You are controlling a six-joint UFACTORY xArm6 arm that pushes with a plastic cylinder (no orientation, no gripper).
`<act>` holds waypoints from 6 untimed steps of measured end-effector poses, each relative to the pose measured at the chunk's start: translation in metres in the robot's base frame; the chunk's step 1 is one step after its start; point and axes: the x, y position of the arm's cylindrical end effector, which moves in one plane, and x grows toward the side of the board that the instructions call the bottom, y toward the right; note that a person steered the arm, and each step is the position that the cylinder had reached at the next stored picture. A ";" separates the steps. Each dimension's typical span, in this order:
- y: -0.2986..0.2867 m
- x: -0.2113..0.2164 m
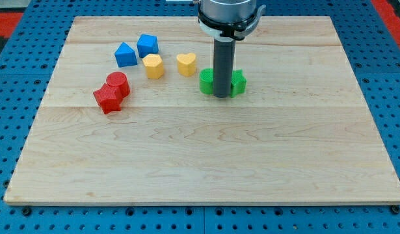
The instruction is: Push the green circle into the left of the green star
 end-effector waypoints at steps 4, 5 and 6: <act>-0.093 0.009; -0.133 -0.036; -0.058 -0.020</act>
